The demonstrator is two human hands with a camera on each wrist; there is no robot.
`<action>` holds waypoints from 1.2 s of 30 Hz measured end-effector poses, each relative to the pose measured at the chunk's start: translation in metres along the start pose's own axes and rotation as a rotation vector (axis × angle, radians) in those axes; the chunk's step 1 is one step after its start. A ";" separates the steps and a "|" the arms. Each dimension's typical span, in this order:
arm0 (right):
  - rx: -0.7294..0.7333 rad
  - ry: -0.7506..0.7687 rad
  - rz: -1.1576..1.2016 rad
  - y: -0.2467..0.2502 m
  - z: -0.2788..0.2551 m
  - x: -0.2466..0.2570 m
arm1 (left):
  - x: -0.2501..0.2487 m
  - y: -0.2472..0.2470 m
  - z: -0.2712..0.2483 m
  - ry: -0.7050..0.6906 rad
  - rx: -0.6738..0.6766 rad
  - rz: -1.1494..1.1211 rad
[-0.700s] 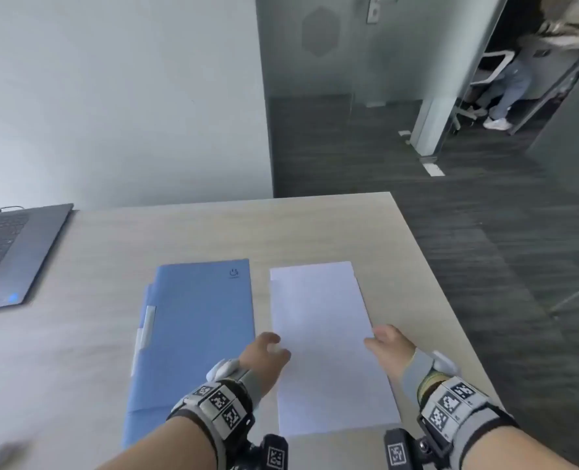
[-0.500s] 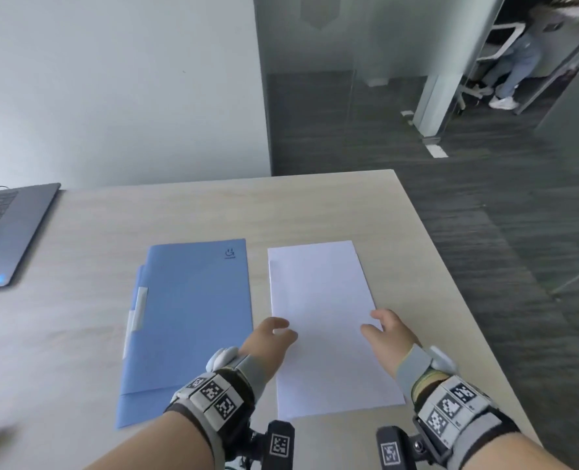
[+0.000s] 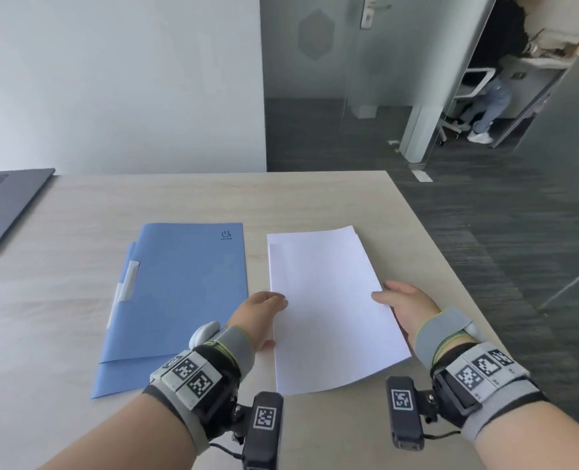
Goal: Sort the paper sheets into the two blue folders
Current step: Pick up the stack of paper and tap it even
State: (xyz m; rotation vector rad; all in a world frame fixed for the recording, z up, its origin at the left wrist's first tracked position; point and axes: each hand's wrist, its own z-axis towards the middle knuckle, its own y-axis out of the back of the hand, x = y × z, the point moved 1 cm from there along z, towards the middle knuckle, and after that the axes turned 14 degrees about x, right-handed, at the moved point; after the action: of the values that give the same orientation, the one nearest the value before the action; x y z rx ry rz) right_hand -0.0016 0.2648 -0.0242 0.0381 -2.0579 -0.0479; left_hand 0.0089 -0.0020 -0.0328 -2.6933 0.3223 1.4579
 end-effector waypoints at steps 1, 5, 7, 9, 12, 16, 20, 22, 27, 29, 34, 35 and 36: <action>0.036 -0.007 -0.072 -0.001 -0.003 0.001 | 0.002 0.000 -0.001 -0.019 0.001 -0.009; 0.060 0.010 -0.334 -0.010 -0.015 -0.003 | 0.010 -0.001 -0.012 -0.098 0.025 -0.110; 0.042 0.029 -0.349 -0.012 -0.017 -0.006 | 0.014 -0.002 -0.015 -0.118 0.034 -0.133; 0.011 0.060 -0.314 -0.012 -0.022 -0.010 | 0.020 -0.002 -0.022 -0.143 0.032 -0.156; -0.008 0.065 -0.271 -0.009 -0.029 -0.015 | 0.029 0.000 -0.032 -0.139 0.020 -0.170; 0.002 0.087 -0.221 -0.006 -0.036 -0.021 | 0.033 0.005 -0.039 -0.126 0.013 -0.184; -0.040 0.102 -0.296 -0.008 -0.044 -0.025 | 0.035 0.007 -0.040 -0.119 0.004 -0.213; -0.080 0.123 -0.388 -0.009 -0.044 -0.028 | 0.035 0.007 -0.038 -0.113 0.008 -0.206; -0.221 0.131 -0.546 0.004 -0.046 -0.024 | 0.032 0.006 -0.039 -0.103 0.021 -0.183; -0.249 0.115 -0.565 0.011 -0.047 -0.022 | 0.033 0.006 -0.039 -0.107 0.022 -0.174; -0.286 0.108 -0.585 0.019 -0.052 -0.025 | 0.033 0.007 -0.036 -0.107 0.017 -0.122; -0.290 0.114 -0.576 0.020 -0.052 -0.026 | 0.033 0.008 -0.036 -0.103 0.013 -0.112; -0.288 0.124 -0.553 0.022 -0.052 -0.027 | 0.032 0.008 -0.035 -0.101 0.009 -0.099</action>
State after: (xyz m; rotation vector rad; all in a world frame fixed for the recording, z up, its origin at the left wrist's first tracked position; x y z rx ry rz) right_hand 0.0569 0.2874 -0.0221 0.4192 -1.8436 -0.6649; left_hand 0.0534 -0.0201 -0.0401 -2.5772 0.1868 1.5523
